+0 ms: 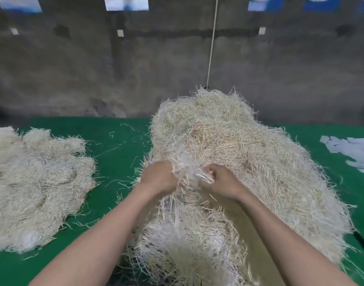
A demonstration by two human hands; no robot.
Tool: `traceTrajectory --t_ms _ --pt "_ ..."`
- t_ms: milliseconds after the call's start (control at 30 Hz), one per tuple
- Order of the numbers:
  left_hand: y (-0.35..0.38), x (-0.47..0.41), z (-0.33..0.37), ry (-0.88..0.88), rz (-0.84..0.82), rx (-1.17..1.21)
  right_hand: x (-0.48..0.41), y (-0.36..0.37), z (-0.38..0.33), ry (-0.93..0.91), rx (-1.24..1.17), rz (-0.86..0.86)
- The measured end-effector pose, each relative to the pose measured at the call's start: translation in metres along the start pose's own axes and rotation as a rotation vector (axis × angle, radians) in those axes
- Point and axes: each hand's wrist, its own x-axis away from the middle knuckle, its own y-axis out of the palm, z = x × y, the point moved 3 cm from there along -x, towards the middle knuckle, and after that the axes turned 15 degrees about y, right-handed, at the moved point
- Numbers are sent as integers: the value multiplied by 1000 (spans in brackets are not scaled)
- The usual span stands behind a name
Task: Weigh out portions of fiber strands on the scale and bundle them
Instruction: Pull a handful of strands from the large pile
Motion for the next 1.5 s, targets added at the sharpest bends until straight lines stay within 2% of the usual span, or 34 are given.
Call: traceTrajectory --t_ms 67,200,267,400,467,533,600,700,733,767,833,900,933,967,1000,1033,1100,1167,1267,1367,1500 --pt "3 -9 -8 -65 131 115 0 4 21 76 90 -56" --pt "13 -11 -10 -380 282 628 6 7 31 36 -101 -212" --pt "10 -11 -10 -449 343 878 8 3 39 54 -120 -277" --pt "-12 -8 3 -398 469 1502 3 7 81 221 95 -210" --pt "-22 -9 12 -351 427 1679 2 15 95 274 153 -147" --pt "-28 -8 24 -319 350 1847 0 24 94 249 214 -68" --pt "-28 -8 39 -319 382 1974 -2 32 85 217 271 -46" --pt "-13 1 41 -523 575 1933 -1 44 82 173 346 -88" --pt "-8 2 40 -539 577 1882 1 44 85 138 366 -89" --pt "-8 3 38 -512 529 1724 3 42 89 139 358 -78" --pt "-15 -3 36 -222 263 1304 5 31 94 200 147 -25" --pt "-15 -5 51 126 -168 873 5 19 93 253 -210 7" --pt "-5 -4 55 194 -345 613 2 13 90 264 -304 39" --pt "5 -3 57 200 -466 347 1 8 85 261 -291 67" --pt "13 -2 55 183 -524 102 0 6 81 234 -249 95" --pt "17 -4 53 180 -502 -75 0 5 76 196 -172 120" --pt "14 -12 48 217 -310 -266 4 9 71 143 25 124" --pt "-5 -21 42 252 -21 -315 5 17 75 138 212 110" --pt "-26 -26 33 257 344 -313 3 25 78 95 229 157" --pt "-33 -27 23 154 518 -169 3 29 85 129 166 127" --pt "-32 -26 10 -36 648 300 2 25 89 173 175 125"
